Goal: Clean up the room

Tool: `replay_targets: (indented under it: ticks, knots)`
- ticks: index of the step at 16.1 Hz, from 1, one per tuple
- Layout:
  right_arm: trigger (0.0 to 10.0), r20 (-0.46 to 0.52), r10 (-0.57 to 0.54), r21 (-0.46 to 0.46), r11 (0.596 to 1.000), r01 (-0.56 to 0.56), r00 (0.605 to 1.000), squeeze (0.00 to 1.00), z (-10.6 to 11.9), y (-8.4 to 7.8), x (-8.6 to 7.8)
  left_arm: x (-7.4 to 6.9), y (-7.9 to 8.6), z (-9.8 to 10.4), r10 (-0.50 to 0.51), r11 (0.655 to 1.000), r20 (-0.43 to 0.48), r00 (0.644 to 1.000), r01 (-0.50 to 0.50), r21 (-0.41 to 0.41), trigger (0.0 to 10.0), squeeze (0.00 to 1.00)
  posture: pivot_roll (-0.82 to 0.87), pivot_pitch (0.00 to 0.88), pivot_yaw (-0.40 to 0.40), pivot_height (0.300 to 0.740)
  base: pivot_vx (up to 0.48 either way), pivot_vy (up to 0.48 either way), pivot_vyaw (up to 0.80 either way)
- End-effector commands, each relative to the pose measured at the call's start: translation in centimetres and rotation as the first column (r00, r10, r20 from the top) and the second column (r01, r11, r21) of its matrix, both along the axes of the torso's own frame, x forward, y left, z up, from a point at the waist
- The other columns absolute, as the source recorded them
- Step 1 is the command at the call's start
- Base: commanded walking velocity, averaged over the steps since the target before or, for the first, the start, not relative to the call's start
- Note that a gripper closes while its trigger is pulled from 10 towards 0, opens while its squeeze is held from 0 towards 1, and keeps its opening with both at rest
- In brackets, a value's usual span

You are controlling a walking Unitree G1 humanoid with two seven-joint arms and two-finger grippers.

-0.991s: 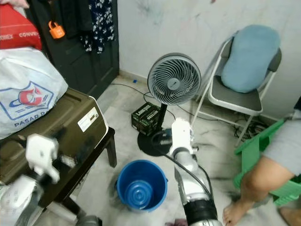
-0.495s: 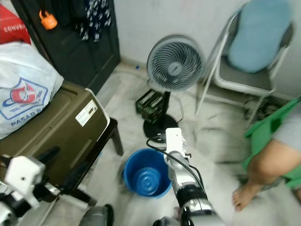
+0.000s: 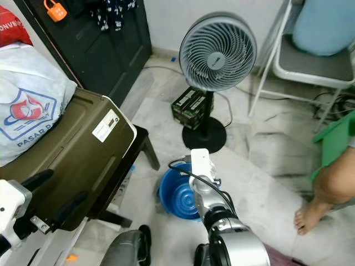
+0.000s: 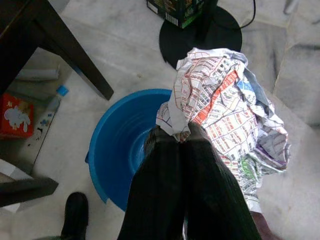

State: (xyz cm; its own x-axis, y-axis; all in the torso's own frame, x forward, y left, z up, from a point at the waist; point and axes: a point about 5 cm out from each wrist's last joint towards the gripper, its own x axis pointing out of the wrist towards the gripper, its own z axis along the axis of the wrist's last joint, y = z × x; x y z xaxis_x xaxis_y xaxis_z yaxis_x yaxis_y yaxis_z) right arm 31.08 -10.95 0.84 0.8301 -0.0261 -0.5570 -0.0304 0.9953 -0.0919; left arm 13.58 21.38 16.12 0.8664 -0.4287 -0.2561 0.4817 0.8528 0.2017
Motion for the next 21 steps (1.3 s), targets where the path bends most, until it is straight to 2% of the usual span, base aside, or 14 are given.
replay_targets:
  ticks: [1,3,7,8,9,13,21]
  knots:
    - [10.0,0.012,-0.034,-0.006,0.999,0.034,0.999,0.00,0.0,-0.1,0.0,-0.2,0.3,0.5,0.006,1.000,-0.004,1.000,-0.006,0.022,10.0,0.00,0.37,0.275,0.100,0.740,0.000,0.000,0.00]
    - [10.0,0.021,-0.079,0.053,0.996,0.078,0.997,0.00,0.4,-0.3,0.4,-0.2,0.5,0.7,0.004,1.000,-0.016,1.000,-0.003,0.028,10.0,0.00,0.37,0.274,0.106,0.740,0.000,0.000,0.00]
    - [10.0,0.066,-0.085,0.143,0.987,0.075,0.994,0.00,1.2,0.3,1.0,0.1,0.5,0.8,-0.002,0.999,-0.019,1.000,0.002,0.033,10.0,0.00,0.37,0.271,0.109,0.740,0.000,0.000,0.00]
    - [10.0,0.070,-0.084,0.163,0.984,0.072,0.994,0.08,1.2,0.3,1.0,0.2,0.5,0.8,-0.004,0.999,-0.020,1.000,0.004,0.033,10.0,0.00,0.37,0.269,0.111,0.740,0.000,0.000,0.00]
    - [10.0,0.069,-0.092,0.183,0.980,0.078,0.993,1.00,1.2,0.3,1.0,0.3,0.5,0.8,-0.004,0.999,-0.020,1.000,0.004,0.033,10.0,0.00,0.37,0.267,0.111,0.740,0.000,0.000,0.00]
    - [10.0,0.087,-0.097,0.191,0.978,0.079,0.991,1.00,1.5,0.4,1.3,0.3,0.6,0.9,-0.001,0.999,-0.020,1.000,0.002,0.035,10.0,0.00,0.37,0.266,0.110,0.740,0.000,0.000,0.00]
    - [10.0,0.242,-0.066,0.293,0.956,-0.008,0.968,1.00,3.9,0.8,2.7,1.3,-0.2,0.5,0.001,1.000,0.002,1.000,-0.001,0.020,10.0,0.00,0.32,0.246,0.090,0.740,0.000,0.000,0.00]
